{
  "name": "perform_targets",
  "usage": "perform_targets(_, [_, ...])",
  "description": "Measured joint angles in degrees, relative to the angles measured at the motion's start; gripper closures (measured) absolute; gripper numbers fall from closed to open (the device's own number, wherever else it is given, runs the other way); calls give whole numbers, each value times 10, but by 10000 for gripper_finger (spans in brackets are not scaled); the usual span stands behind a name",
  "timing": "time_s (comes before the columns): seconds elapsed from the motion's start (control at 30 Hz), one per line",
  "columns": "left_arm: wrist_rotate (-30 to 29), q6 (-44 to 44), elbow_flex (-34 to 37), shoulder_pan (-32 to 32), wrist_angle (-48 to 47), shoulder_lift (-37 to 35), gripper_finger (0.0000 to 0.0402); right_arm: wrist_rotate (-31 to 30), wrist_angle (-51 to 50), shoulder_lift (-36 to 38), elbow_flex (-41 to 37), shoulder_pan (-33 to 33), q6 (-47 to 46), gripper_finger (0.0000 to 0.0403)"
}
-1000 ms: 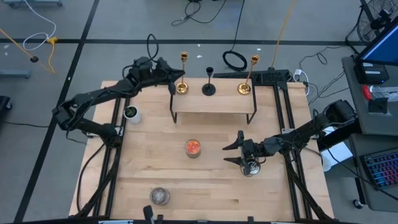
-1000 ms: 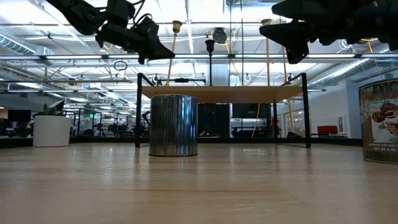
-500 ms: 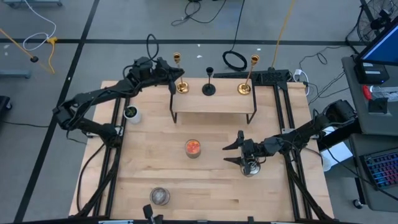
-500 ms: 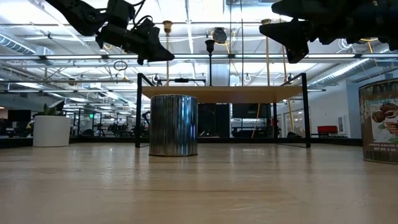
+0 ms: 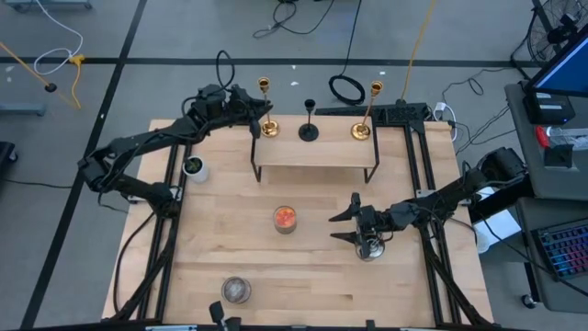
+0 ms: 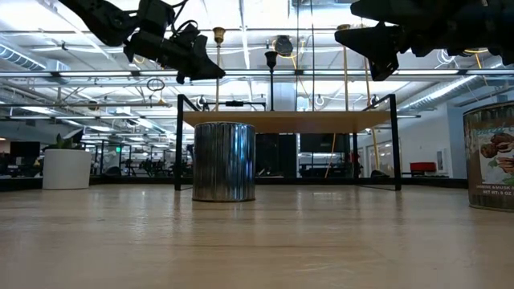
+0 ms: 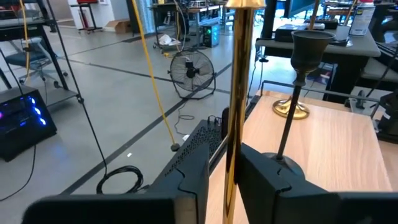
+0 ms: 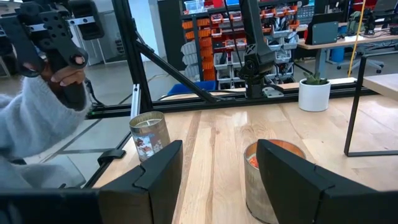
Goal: Pick & Place candle stick holders
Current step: Put the golden candle holder on the shelf, then put the brown scented candle aligned with the golden candle holder on the shelf
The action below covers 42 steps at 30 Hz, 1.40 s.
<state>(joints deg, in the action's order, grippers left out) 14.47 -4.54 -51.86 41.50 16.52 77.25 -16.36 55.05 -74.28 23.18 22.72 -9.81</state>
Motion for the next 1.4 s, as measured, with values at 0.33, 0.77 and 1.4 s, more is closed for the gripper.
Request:
perform_targets(0.33, [0, 8, 0, 0, -6, 0, 257, 0, 0, 0, 0, 0, 0, 202])
perform_targets(0.77, [19, 5, 0, -4, -76, -59, 242, 0, 0, 0, 0, 0, 0, 202])
perform_targets(1.4, [41, 5, 0, -38, -391, -289, 243, 0, 35, 0, 0, -44, 34, 202])
